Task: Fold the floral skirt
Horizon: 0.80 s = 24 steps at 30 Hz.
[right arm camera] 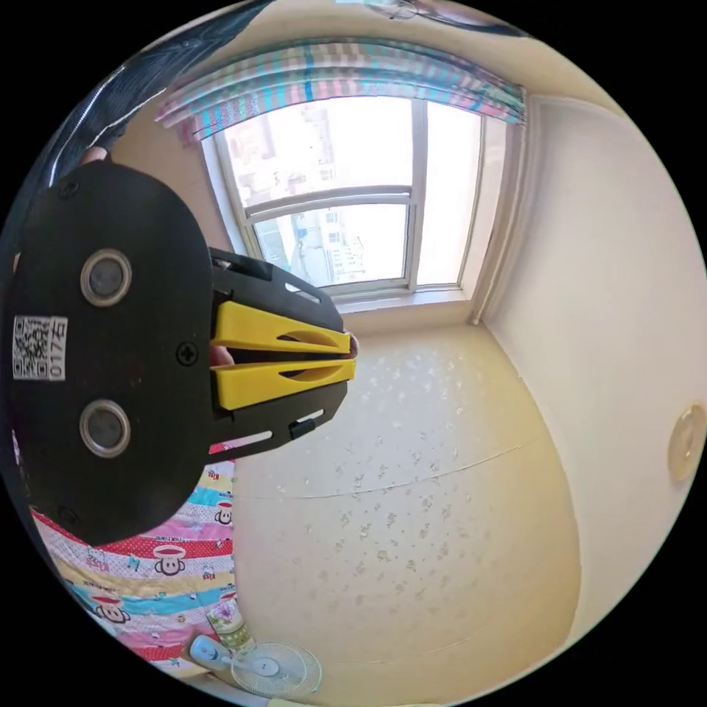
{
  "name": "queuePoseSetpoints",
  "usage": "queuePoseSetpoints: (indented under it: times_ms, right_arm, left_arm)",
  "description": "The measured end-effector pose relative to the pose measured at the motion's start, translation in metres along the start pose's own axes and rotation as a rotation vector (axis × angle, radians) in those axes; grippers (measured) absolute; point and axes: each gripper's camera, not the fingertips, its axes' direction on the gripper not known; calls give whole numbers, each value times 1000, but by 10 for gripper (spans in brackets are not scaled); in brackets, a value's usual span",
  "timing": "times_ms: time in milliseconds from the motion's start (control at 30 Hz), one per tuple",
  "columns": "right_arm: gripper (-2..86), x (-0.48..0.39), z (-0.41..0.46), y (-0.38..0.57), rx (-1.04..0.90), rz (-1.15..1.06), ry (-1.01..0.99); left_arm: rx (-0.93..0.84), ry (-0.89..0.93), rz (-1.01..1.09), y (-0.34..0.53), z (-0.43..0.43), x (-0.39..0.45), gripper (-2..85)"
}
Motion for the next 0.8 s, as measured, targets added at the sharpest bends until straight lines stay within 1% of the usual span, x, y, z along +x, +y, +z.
queuePoseSetpoints:
  times_ms: [67,200,267,300,333,400,467,533,600,667,733,800]
  right_arm:
    - [17,6,-8,1,-21,-4,11]
    - [15,1,-23,5,-92,-147,77]
    - [14,2,-33,5,-105,-208,73]
    - [13,4,-40,5,-112,-246,64]
    - [13,5,-48,6,-124,-288,45]
    - [13,7,-62,10,-114,-333,25]
    - [15,5,-79,19,-87,-412,-5]
    - [17,2,-97,42,-60,-510,2]
    - [19,3,-105,65,-39,-539,37]
    - [22,6,-109,89,-47,-548,36]
    - [29,12,-109,122,-85,-543,-35]
    - [36,15,-105,149,-119,-527,-112]
  left_arm:
    - [84,-12,-66,1,-32,-26,16]
    - [127,-84,-97,-23,-76,-38,1]
    - [273,-99,-78,-48,-112,-36,-2]
    - [326,-90,-67,-55,-122,-34,-3]
    - [417,-59,-48,-70,-142,-31,-3]
    - [473,-41,-25,-94,-162,-23,-4]
    - [544,-39,48,-118,-179,-4,-5]
    - [568,-24,79,-128,-185,8,-5]
    - [602,32,136,-132,-189,20,-6]
    - [652,130,175,-132,-194,33,-7]
    - [668,199,189,-134,-197,41,-7]
    - [661,211,204,-138,-196,50,-7]
